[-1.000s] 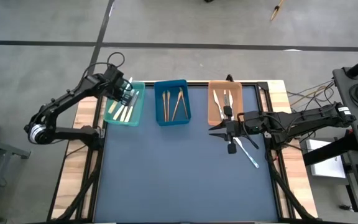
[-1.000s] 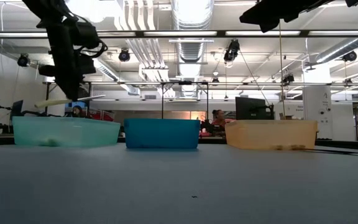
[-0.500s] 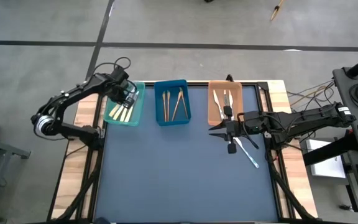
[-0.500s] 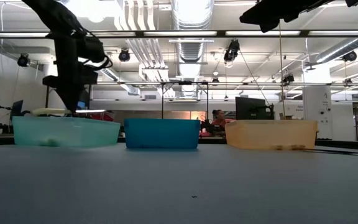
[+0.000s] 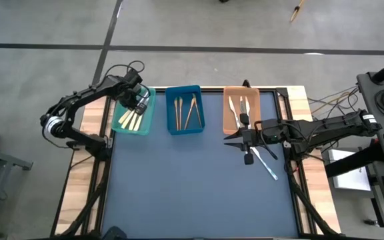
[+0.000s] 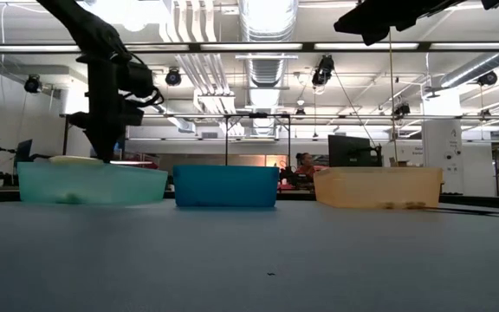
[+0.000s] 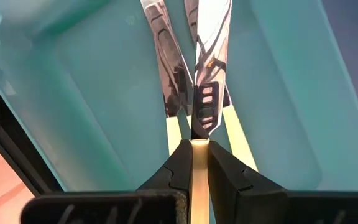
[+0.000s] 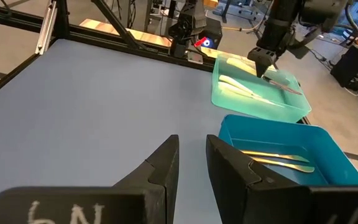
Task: Sort silverware by color (type)
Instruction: Put the yellow knife into the green bin
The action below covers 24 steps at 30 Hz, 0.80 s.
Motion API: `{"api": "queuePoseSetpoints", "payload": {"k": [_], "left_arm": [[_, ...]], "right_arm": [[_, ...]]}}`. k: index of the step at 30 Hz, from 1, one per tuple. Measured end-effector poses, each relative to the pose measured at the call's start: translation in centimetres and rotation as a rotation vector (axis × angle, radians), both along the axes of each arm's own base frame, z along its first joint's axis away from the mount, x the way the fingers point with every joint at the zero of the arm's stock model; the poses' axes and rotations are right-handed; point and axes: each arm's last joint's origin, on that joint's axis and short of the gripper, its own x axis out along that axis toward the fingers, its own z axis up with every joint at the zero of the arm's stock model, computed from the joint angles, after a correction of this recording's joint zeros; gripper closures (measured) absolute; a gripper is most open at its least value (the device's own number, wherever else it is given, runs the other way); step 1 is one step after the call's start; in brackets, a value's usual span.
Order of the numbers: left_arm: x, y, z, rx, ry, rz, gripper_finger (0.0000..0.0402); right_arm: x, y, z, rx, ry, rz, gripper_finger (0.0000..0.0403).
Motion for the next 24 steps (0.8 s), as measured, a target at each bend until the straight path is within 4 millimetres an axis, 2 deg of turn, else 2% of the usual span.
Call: {"api": "queuePoseSetpoints", "payload": {"k": [24], "left_arm": [[0.5, 1.2, -1.4, -0.031, 0.1, 0.005, 0.039]], "right_arm": [[0.0, 0.0, -0.4, 0.008, 0.011, -0.002, 0.033]]}}
